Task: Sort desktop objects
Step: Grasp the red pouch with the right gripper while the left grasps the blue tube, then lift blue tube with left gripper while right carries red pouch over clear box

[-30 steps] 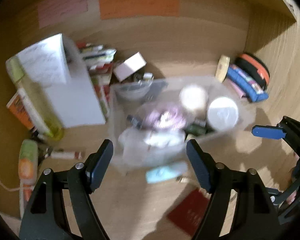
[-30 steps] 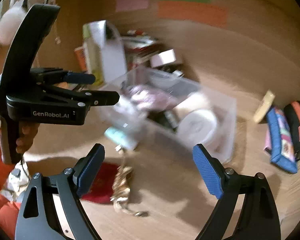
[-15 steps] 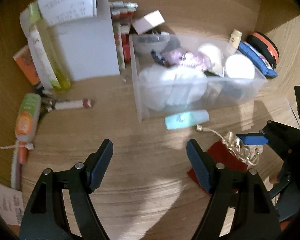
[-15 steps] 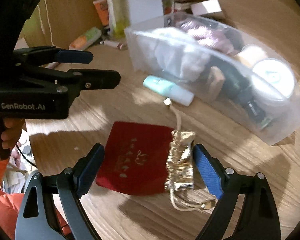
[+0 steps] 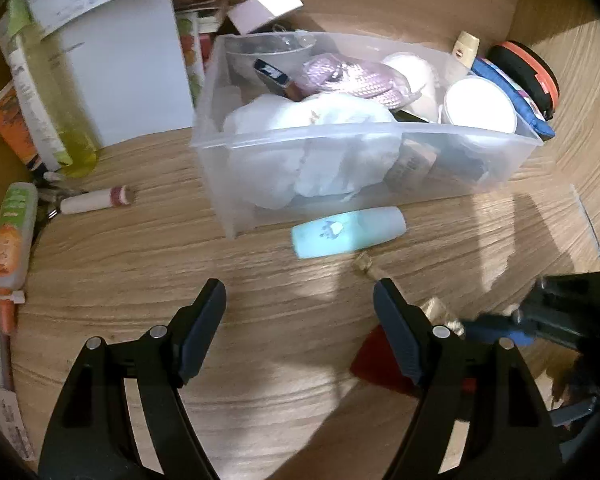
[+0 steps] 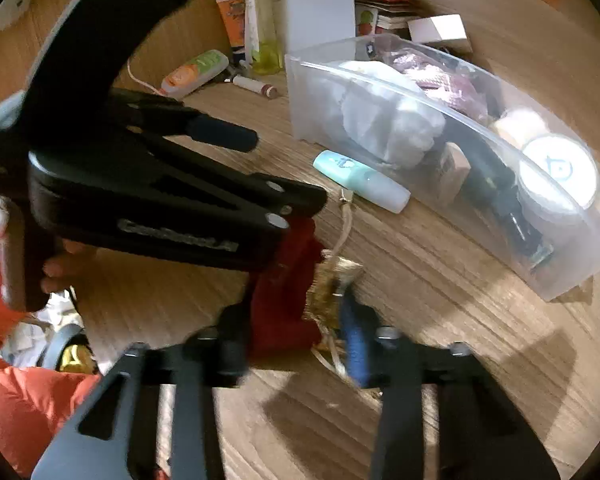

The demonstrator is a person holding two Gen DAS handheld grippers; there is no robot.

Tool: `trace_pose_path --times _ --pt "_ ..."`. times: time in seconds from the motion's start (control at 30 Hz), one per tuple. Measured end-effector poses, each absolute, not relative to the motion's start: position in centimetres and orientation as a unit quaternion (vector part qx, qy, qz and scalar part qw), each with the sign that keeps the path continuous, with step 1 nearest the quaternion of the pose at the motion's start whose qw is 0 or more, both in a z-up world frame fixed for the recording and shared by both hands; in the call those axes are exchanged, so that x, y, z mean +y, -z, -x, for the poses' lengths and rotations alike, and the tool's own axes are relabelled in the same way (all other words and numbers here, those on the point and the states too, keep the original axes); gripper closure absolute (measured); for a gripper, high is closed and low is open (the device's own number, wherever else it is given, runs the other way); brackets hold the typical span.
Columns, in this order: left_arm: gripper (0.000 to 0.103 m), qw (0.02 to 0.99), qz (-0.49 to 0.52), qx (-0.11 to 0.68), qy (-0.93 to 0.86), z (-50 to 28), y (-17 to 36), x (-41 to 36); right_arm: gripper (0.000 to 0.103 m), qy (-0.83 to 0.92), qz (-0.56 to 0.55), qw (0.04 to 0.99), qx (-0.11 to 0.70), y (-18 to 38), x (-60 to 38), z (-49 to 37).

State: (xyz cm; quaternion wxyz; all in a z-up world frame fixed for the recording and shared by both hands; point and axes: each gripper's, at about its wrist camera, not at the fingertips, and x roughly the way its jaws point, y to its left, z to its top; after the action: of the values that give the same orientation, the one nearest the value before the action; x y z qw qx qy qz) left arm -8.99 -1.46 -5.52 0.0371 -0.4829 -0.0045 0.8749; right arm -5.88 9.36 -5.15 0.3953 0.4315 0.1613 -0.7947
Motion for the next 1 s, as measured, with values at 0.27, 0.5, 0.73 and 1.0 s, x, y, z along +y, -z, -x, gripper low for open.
trace_pose_path --times 0.27,0.5,0.73,1.0 --pt "0.017 0.057 0.493 -0.014 -0.868 10.8 6.3 0.0 0.085 0.816 -0.436 0.354 0.138 4.6 13.8 6.9" --pt "0.014 0.05 0.493 -0.009 -0.868 11.7 6.6 0.8 0.085 0.841 -0.428 0.307 0.12 3.9 17.6 8.6" --pt "0.014 0.033 0.49 -0.038 -0.871 12.4 6.5 0.9 0.085 0.851 -0.429 0.289 0.095 3.8 19.9 9.2" --pt "0.03 0.005 0.47 -0.027 -0.882 12.1 6.5 1.6 0.085 0.851 -0.428 0.293 0.084 3.7 19.5 9.0"
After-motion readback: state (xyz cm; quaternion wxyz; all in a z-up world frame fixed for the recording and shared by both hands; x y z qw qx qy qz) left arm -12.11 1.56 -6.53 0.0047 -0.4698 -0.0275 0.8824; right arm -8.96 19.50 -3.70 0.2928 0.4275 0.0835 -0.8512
